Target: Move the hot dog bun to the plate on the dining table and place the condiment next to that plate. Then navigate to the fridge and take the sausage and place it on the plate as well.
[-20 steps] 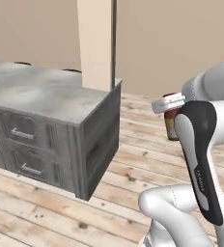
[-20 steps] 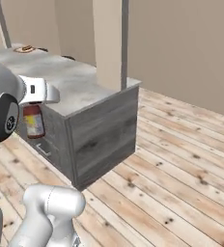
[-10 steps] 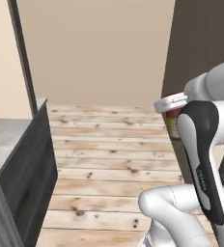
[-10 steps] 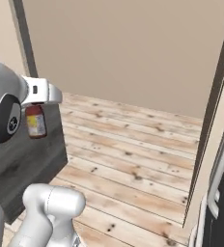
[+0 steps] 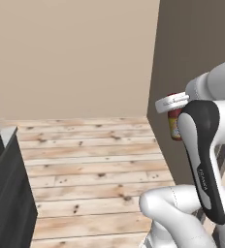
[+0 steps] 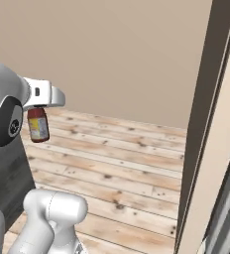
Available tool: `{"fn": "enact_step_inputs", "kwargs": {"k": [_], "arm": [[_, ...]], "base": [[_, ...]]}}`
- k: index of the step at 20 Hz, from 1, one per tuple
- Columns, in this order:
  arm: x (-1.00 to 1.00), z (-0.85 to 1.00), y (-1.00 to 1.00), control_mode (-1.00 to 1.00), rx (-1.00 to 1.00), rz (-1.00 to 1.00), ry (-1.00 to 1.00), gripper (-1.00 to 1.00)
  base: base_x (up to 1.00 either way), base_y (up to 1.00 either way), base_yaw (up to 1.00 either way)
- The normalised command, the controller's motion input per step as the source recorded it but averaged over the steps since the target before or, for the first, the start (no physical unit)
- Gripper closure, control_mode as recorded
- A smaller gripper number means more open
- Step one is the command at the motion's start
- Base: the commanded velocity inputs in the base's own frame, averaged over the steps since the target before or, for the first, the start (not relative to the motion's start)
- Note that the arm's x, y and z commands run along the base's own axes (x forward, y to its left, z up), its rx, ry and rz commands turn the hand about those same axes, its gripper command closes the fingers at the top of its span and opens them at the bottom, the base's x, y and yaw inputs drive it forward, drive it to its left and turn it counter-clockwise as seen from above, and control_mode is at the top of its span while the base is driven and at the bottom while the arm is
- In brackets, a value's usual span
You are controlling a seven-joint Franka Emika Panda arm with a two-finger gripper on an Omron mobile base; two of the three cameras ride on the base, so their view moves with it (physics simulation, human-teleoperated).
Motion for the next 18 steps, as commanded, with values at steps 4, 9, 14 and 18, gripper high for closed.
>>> {"fn": "enact_step_inputs", "kwargs": {"k": [4,9,14,18], "arm": [[0.00,0.00,0.00,1.00,0.00,0.00,0.00,1.00],[0.00,0.00,0.00,1.00,0.00,0.00,0.00,1.00],[0.00,0.00,0.00,1.00,0.00,0.00,0.00,1.00],[0.00,0.00,0.00,1.00,0.00,0.00,0.00,1.00]], "base": [[1.00,0.23,-0.09],[1.00,0.39,-0.02],[1.00,0.39,0.01],[1.00,0.14,0.14]]}}
